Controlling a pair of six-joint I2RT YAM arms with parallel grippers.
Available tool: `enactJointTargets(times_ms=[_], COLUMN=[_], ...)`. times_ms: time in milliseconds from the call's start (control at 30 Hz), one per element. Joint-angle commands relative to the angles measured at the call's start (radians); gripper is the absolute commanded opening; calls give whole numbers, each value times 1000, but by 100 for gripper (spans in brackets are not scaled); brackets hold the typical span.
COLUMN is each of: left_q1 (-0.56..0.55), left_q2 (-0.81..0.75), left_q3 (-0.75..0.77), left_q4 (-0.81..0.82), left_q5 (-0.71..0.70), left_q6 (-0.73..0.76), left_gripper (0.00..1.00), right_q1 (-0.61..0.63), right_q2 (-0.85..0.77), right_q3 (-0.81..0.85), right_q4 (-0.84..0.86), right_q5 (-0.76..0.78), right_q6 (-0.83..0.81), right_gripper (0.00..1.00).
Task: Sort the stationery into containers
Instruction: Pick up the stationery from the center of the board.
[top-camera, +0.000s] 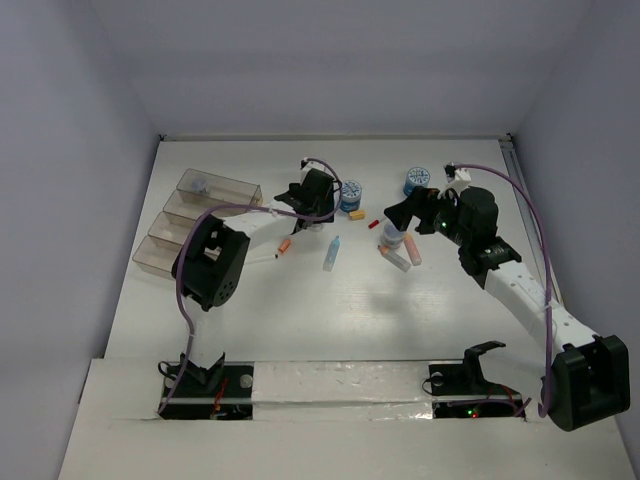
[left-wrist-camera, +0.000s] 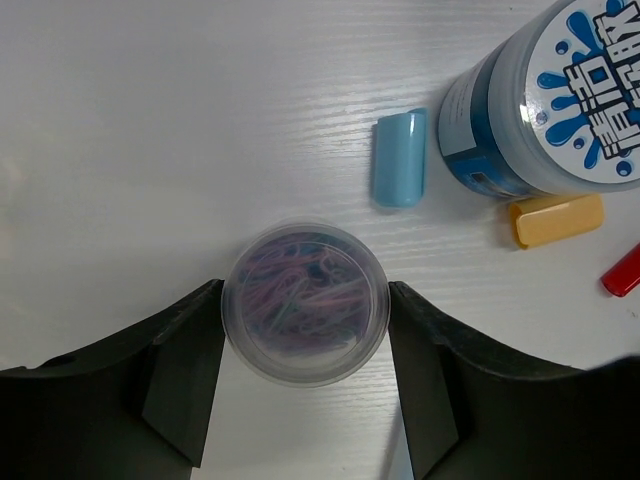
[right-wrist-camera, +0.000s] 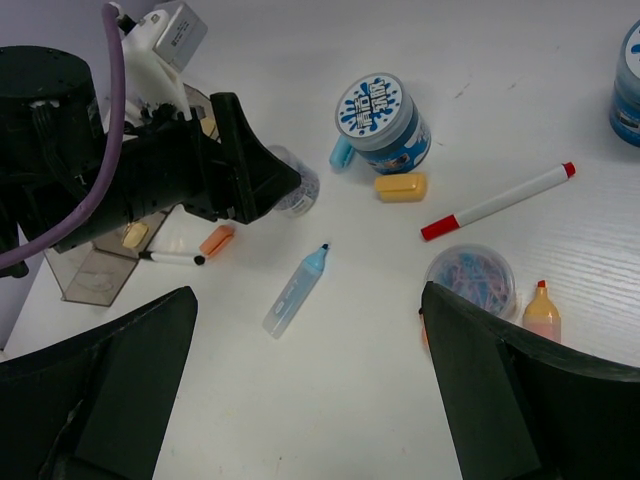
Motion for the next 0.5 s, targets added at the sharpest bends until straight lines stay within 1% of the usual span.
enactJointTargets(times_ms=[0, 67, 233, 300, 433, 467], left_q1=[-4, -4, -4, 27, 142, 203], left_q2=[-7, -32, -156, -213, -289, -302], left_q3=[45, 51, 91, 102, 89, 83], left_q4=[-15, -25, -67, -84, -104, -103], left_q5=[-45, -63, -134, -149, -130, -114], left_q6=[20, 28, 74, 94, 97, 95], left_gripper=[45, 41, 39, 39, 39, 39], right_q1=[10, 10, 10, 10, 10, 10], right_q2=[-22, -24, -25, -25, -37, -39], right_q3=[6, 6, 6, 6, 4, 6], right_q4=[22, 21, 21, 21, 21, 19], right_q5=[-7, -4, -5, -10, -8, -11], right_q6=[-19, -21, -21, -19, -19, -17], right_gripper=[100, 100, 100, 100, 100, 100])
